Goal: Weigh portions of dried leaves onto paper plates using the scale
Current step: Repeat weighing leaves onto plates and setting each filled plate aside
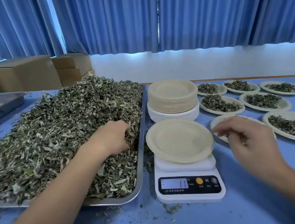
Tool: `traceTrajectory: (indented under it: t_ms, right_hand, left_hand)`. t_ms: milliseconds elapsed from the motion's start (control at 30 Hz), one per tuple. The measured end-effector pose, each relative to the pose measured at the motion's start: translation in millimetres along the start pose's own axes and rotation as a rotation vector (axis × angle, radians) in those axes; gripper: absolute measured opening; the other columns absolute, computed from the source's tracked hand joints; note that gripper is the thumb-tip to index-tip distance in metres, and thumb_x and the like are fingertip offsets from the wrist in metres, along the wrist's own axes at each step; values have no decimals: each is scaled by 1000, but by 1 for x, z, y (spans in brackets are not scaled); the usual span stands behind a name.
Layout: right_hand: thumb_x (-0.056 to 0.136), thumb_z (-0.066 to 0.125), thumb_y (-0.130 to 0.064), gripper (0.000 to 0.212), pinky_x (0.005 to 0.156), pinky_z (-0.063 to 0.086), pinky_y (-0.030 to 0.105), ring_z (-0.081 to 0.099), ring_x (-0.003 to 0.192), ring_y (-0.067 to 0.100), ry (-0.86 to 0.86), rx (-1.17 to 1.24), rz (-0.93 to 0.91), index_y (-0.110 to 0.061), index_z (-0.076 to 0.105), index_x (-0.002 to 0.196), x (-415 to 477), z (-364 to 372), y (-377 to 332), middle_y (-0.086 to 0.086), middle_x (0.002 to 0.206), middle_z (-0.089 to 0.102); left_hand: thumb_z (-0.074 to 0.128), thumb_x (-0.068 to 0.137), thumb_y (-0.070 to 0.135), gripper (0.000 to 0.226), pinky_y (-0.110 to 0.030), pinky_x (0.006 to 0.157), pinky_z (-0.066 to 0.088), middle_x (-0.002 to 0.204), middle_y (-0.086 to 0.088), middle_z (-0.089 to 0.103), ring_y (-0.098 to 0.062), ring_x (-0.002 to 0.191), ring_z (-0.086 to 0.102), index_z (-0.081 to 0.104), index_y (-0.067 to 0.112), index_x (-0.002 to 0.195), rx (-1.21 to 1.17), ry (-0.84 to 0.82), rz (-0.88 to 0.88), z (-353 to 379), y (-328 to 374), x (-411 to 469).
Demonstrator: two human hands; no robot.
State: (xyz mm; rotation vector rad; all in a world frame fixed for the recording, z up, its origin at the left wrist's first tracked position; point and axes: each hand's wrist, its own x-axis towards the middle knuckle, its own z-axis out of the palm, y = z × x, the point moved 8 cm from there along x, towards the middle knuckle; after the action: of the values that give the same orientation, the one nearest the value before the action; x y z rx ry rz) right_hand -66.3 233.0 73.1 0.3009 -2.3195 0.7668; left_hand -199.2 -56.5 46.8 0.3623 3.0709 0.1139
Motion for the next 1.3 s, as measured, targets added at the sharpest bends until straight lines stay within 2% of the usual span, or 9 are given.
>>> traceTrajectory:
  t_ms: [133, 300, 467, 667, 800, 967, 1100, 1200, 1300]
  right_hand:
    - [85, 51, 22, 57, 58, 46, 16, 68, 72, 8, -11, 126, 144, -31, 71, 72, -19, 13, 25, -16, 85, 69]
    - [85, 49, 20, 54, 53, 48, 28, 67, 68, 9, 63, 204, 232, -27, 72, 70, -21, 3, 34, -11, 76, 68]
    - [86, 47, 17, 57, 58, 51, 39, 67, 66, 10, 95, 249, 341, -31, 72, 68, -21, -6, 51, -8, 70, 69]
    - [85, 49, 15, 59, 55, 55, 50, 62, 60, 40, 89, 233, 353, -38, 73, 71, -20, -8, 53, -3, 64, 68]
    - [85, 49, 15, 61, 50, 44, 44, 63, 60, 41, 70, 229, 359, -39, 73, 70, -19, -6, 52, -4, 63, 68]
    - [85, 48, 17, 61, 47, 41, 45, 60, 57, 43, 50, 236, 359, -36, 72, 68, -19, -4, 50, -1, 62, 66]
    - [86, 48, 17, 60, 44, 39, 33, 60, 59, 44, 34, 250, 372, -36, 72, 68, -19, -2, 51, -1, 61, 65]
    - [86, 49, 17, 60, 46, 42, 42, 59, 59, 45, 20, 250, 382, -36, 72, 67, -19, 0, 52, -1, 62, 65]
    - [86, 48, 17, 60, 49, 42, 45, 58, 60, 43, 15, 246, 388, -35, 72, 67, -19, 0, 53, 1, 63, 66]
  left_hand:
    - [69, 85, 2, 38, -36, 72, 55, 110, -11, 66, -26, 84, 66, 64, 16, 119, -9, 141, -5, -6, 4, -1]
    - [61, 86, 1, 30, -43, 73, 56, 96, -11, 65, -37, 86, 65, 65, 15, 112, -32, 358, -10, -27, 6, -11]
    - [66, 89, 6, 31, -42, 61, 59, 65, 0, 59, -27, 56, 61, 64, 21, 117, -184, 582, 23, -47, 9, -23]
    - [66, 89, 8, 27, -42, 67, 58, 71, 0, 60, -27, 59, 58, 66, 22, 112, -217, 497, -6, -40, 5, -19]
    - [70, 90, 12, 19, -22, 39, 36, 65, 3, 63, -6, 38, 49, 68, 25, 104, -331, 558, 15, -49, 0, -17]
    - [70, 93, 16, 32, -13, 30, 29, 65, -2, 62, -6, 30, 46, 64, 23, 123, -486, 505, 23, -49, -1, -11]
    - [69, 94, 16, 17, -18, 53, 43, 82, 5, 65, -3, 53, 54, 69, 19, 111, -563, 540, 56, -65, 7, -9]
    - [74, 90, 17, 10, -31, 81, 50, 95, 4, 72, -15, 88, 67, 73, 17, 100, -734, 541, 125, -80, 26, -7]
    - [81, 83, 23, 23, -41, 88, 58, 99, 2, 76, -18, 94, 71, 73, 17, 104, -1010, 334, 139, -71, 56, -1]
